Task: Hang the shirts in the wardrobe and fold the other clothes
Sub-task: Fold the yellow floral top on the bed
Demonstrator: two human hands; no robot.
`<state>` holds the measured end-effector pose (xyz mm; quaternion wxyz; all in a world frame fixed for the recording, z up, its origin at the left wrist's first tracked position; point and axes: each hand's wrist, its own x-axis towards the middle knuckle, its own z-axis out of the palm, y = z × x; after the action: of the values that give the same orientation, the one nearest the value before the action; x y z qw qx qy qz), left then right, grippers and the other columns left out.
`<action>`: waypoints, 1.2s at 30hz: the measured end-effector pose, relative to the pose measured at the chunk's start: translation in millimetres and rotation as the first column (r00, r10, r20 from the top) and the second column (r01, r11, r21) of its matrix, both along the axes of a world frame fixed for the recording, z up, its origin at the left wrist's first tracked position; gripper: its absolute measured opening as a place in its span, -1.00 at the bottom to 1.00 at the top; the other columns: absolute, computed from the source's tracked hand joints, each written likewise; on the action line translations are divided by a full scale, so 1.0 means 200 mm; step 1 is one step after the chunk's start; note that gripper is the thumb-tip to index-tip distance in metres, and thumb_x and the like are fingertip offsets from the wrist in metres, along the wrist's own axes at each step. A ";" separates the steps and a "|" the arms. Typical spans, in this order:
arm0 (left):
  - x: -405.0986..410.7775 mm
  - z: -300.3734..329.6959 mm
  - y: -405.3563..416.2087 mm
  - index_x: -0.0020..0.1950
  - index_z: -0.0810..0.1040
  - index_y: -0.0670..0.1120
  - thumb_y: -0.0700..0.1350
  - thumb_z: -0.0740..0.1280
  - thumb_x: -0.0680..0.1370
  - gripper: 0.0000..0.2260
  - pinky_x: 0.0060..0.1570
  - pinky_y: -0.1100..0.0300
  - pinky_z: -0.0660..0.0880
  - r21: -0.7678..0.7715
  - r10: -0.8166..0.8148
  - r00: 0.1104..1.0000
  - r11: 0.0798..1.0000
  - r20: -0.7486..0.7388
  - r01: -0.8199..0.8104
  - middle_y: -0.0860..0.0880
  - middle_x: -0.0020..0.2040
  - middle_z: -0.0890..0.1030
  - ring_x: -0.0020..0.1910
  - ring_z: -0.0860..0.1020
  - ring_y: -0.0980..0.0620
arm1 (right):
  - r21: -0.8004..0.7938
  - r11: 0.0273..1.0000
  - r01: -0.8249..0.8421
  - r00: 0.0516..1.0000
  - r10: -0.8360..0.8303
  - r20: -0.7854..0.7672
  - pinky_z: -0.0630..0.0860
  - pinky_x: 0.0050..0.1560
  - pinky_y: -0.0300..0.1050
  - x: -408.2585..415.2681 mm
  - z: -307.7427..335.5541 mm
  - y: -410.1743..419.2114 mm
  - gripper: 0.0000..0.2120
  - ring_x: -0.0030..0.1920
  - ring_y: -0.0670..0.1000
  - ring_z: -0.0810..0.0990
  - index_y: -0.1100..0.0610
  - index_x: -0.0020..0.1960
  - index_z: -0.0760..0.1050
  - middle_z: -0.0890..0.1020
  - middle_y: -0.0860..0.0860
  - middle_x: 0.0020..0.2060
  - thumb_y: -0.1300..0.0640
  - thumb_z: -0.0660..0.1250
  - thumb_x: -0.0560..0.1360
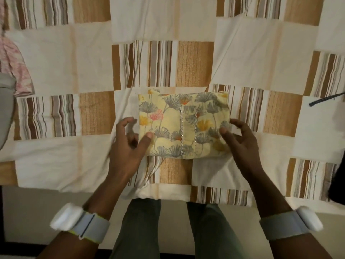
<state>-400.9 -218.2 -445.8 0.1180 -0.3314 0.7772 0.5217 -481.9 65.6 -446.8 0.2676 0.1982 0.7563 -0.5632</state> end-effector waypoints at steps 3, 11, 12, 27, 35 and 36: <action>0.11 -0.06 0.02 0.49 0.29 0.12 0.08 0.48 0.54 -0.41 -0.09 0.33 0.60 0.046 -0.043 0.999 0.998 0.002 0.043 0.06 0.16 0.70 0.03 0.70 0.19 | -0.031 0.998 -0.058 0.998 0.059 0.031 0.69 -0.09 -0.16 0.09 -0.01 0.04 -0.41 -0.01 -0.05 0.76 0.04 0.42 0.40 0.76 -0.07 -0.01 0.02 0.49 0.44; 0.12 -0.11 0.00 0.47 0.31 0.11 0.22 0.43 0.54 -0.42 -0.10 -0.11 0.65 -0.104 -0.068 0.998 0.992 -0.009 0.066 0.06 -0.06 0.67 -0.14 0.67 0.07 | 0.299 0.944 -0.140 0.981 0.174 -0.088 0.71 -0.06 0.09 0.11 -0.07 0.07 -0.46 -0.08 -0.08 0.72 0.03 0.36 0.46 0.71 -0.05 -0.04 -0.16 0.49 0.49; 0.12 -0.08 0.01 0.49 0.31 0.06 0.22 0.41 0.56 -0.42 -0.04 -0.12 0.63 -0.139 -0.034 0.998 0.990 -0.054 0.026 0.01 -0.02 0.62 -0.08 0.63 0.03 | 0.391 0.915 -0.100 0.967 0.182 -0.177 0.69 -0.03 0.09 0.11 -0.06 0.07 -0.47 -0.02 -0.06 0.67 0.04 0.37 0.46 0.67 -0.03 0.02 -0.20 0.47 0.52; -0.14 -0.26 0.15 0.70 0.06 -0.04 0.22 0.15 0.68 -0.33 0.59 -0.31 -0.06 -0.594 -0.760 0.643 0.475 0.096 0.649 -0.09 0.71 -0.07 0.68 -0.16 -0.14 | 0.772 0.431 -0.467 0.489 0.854 -0.181 -0.13 0.62 0.27 -0.10 -0.33 -0.21 -0.32 0.67 0.09 -0.15 -0.05 0.69 0.00 -0.04 0.05 0.69 -0.31 0.01 0.67; 0.07 -0.26 -0.17 0.56 0.38 -0.17 0.09 0.50 0.49 -0.28 0.55 -0.27 0.18 -0.541 -0.904 0.424 0.384 -0.055 0.748 -0.19 0.64 0.23 0.66 0.11 -0.18 | 0.595 0.447 -0.668 0.280 0.892 -0.355 0.01 0.59 0.39 0.04 -0.30 0.11 -0.07 0.66 0.25 -0.09 0.18 0.65 0.16 0.00 0.20 0.67 -0.30 0.36 0.48; 0.09 -0.27 -0.19 0.56 0.38 -0.17 0.04 0.48 0.49 -0.31 0.54 -0.27 0.20 -0.539 -0.906 0.420 0.379 -0.050 0.752 -0.19 0.63 0.26 0.65 0.13 -0.18 | 0.614 0.413 -0.673 0.247 0.908 -0.339 0.01 0.60 0.36 0.05 -0.31 0.15 -0.08 0.66 0.25 -0.08 0.17 0.65 0.16 0.01 0.20 0.67 -0.27 0.39 0.48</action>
<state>-383.9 -256.8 -499.6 0.1545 0.1905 0.9376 0.2463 -471.9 95.3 -509.1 0.2061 -0.3783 0.8723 -0.2313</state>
